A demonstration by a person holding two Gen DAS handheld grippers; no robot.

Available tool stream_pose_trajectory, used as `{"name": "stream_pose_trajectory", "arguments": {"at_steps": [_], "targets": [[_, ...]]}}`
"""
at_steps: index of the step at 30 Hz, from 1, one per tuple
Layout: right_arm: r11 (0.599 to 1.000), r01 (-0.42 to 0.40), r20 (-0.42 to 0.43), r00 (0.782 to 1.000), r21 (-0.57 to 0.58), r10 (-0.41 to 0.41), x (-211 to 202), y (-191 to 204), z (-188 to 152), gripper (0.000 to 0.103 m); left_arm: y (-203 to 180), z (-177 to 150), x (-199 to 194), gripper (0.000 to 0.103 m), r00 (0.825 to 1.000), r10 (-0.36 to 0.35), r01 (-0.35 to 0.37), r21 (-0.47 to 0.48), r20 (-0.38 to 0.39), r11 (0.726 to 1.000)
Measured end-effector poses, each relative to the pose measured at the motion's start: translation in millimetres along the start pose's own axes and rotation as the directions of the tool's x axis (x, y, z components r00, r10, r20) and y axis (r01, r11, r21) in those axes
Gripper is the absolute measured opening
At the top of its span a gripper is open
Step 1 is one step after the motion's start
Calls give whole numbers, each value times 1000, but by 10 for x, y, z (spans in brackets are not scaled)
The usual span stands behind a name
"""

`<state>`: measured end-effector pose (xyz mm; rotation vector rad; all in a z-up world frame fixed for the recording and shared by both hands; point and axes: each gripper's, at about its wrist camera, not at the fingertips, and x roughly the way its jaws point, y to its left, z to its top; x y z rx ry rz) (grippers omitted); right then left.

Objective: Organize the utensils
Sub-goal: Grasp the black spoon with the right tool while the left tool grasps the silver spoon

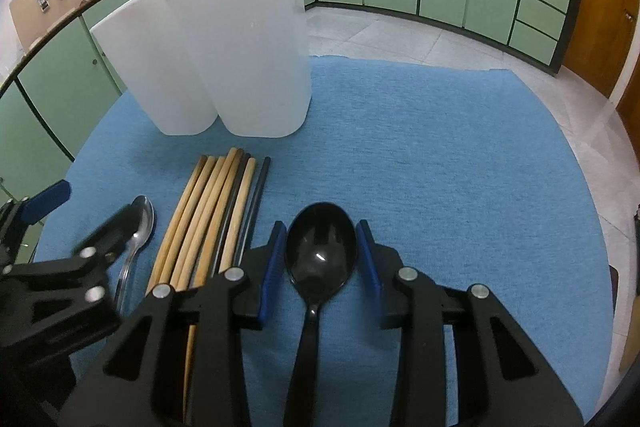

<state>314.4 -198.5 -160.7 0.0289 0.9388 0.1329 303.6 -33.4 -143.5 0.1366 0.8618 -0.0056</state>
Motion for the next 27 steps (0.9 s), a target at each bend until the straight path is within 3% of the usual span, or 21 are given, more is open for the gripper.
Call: {"name": "stream_pose_trajectory", "arguments": {"at_steps": [11, 15, 19, 21, 24, 27], "targets": [[1000, -27, -28, 999, -16, 26, 30, 31, 36, 35, 25, 32, 154, 97, 997, -28, 29, 20, -68, 999], [999, -37, -61, 998, -16, 36, 54, -6, 131, 35, 57, 89, 165, 71, 988, -127, 125, -18, -90, 992], [999, -37, -86, 996, -22, 35, 88, -15, 198, 34, 3, 117, 143, 39, 984, -156, 156, -7, -86, 988], [999, -43, -88, 995, -22, 41, 91, -22, 225, 34, -45, 121, 130, 29, 983, -161, 161, 1, -86, 987], [998, -53, -67, 996, -16, 52, 67, -16, 237, 34, -102, 121, 105, 27, 984, -161, 163, 15, -77, 987], [998, -42, 15, 999, -54, 43, -69, 51, 215, 34, -88, 68, 76, 27, 983, -175, 175, 6, -46, 984]]}}
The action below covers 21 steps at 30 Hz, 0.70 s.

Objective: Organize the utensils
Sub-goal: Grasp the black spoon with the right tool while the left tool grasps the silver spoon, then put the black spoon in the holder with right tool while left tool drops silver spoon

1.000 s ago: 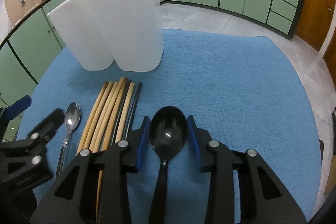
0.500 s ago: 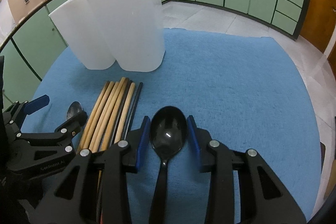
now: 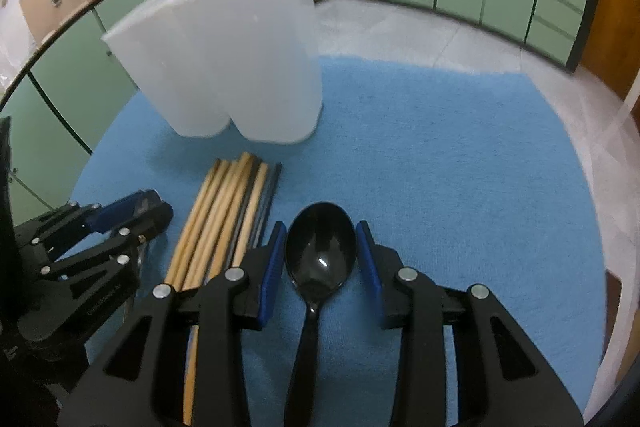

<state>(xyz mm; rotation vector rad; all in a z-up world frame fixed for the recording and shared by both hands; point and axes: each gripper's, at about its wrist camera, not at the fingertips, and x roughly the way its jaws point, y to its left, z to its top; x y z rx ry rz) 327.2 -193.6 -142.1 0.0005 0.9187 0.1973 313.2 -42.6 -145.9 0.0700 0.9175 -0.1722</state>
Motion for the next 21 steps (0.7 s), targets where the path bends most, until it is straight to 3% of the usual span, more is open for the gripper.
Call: {"name": "stream_pose_trajectory", "arguments": {"at_steps": [3, 8, 13, 21], "targets": [[1000, -15, 76, 997, -19, 16, -145, 14, 12, 34, 75, -136, -234, 27, 996, -19, 19, -4, 91, 1000], [998, -15, 174, 984, -53, 24, -310, 38, 11, 34, 107, -298, -574, 27, 965, -26, 28, -4, 263, 1000], [997, -43, 258, 964, -68, 59, -442, 37, 33, 34, 153, -418, -873, 26, 908, -27, 31, -2, 418, 1000], [993, -52, 391, 916, -103, 89, -689, 101, 134, 34, 243, -382, -1260, 26, 829, -15, 30, -17, 560, 999]]}}
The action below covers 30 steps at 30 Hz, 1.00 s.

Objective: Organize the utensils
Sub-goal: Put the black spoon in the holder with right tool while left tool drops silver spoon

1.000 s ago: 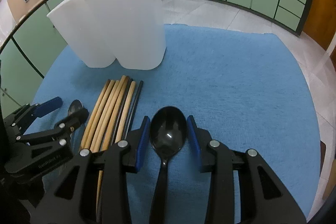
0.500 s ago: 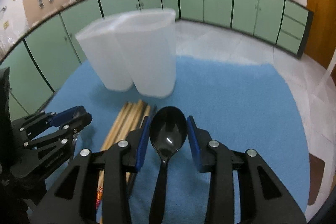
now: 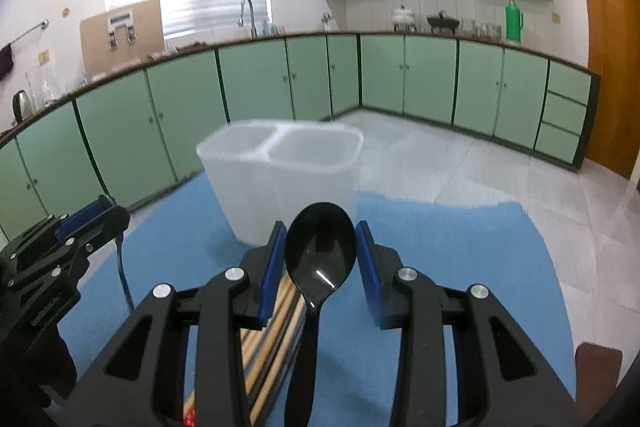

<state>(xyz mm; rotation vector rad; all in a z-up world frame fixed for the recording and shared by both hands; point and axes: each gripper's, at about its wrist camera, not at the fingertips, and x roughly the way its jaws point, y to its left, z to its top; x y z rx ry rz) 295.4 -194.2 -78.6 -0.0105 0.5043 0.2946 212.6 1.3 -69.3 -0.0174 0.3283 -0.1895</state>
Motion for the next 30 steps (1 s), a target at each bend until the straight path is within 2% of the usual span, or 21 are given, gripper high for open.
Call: {"name": "stream_pose_trajectory", "arguments": {"at_steps": [14, 23, 26, 30], "targets": [[999, -35, 125, 992, -3, 35, -148, -50, 444, 34, -31, 301, -159, 26, 994, -3, 3, -3, 113, 1000], [993, -106, 240, 966, 43, 92, -93, -225, 987, 34, 58, 1033, -252, 26, 962, -40, 47, -18, 269, 999], [989, -125, 272, 957, 75, 100, -2, -325, 1153, 34, 76, 1213, -174, 26, 954, -57, 66, -23, 294, 998], [995, -83, 301, 952, 63, 60, 223, -350, 1289, 34, 36, 1371, 118, 26, 953, -87, 97, -19, 290, 995]]}}
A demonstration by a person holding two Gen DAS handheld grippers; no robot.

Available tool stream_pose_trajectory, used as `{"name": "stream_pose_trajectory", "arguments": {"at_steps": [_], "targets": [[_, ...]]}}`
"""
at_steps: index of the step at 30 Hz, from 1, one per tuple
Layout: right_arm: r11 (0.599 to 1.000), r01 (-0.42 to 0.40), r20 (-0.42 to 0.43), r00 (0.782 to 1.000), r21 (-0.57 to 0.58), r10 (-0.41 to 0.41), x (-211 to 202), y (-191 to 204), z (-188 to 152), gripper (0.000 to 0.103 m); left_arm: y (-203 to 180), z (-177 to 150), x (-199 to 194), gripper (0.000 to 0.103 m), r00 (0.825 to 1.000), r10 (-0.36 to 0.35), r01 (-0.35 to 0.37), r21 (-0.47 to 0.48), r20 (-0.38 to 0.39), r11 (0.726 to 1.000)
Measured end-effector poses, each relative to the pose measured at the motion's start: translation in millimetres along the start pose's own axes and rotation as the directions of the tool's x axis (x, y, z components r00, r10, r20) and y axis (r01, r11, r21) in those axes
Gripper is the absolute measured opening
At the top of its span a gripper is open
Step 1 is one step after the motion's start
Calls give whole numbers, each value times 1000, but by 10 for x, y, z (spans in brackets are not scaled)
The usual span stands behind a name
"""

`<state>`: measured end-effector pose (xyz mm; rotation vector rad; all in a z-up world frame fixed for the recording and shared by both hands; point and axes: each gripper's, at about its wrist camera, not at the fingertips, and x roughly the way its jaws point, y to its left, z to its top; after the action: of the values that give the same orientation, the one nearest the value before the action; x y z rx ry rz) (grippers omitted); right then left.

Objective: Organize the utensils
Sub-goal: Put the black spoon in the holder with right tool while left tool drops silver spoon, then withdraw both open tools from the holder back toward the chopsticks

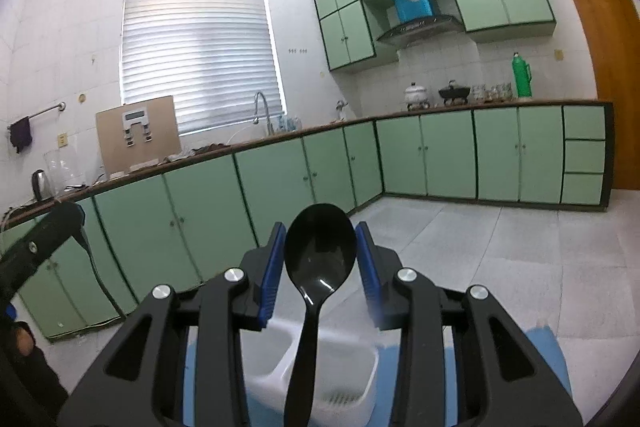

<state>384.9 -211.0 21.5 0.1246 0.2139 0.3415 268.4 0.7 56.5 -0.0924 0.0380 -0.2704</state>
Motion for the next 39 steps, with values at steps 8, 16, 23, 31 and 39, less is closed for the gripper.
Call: {"name": "stream_pose_trajectory", "arguments": {"at_steps": [8, 16, 23, 31, 39], "targets": [[996, 87, -1, 996, -20, -87, 531, -138, -235, 34, 109, -294, 667, 26, 995, 2, -3, -10, -96, 1000], [998, 70, -81, 994, -4, -70, 669, -183, -513, 39, 231, -681, 967, 26, 976, -4, -1, -20, -219, 1000], [995, 93, -131, 987, 28, -89, 393, -146, -510, 62, 257, -683, 730, 46, 972, 21, -24, -11, -234, 1000], [989, 143, -283, 950, 25, -130, -597, -6, -851, 87, 78, -943, -187, 71, 930, 65, -55, 37, -362, 998], [988, 154, -473, 868, -32, -151, -1379, 362, -1722, 87, -209, -1629, -896, 74, 830, 100, -67, 79, -549, 995]]}}
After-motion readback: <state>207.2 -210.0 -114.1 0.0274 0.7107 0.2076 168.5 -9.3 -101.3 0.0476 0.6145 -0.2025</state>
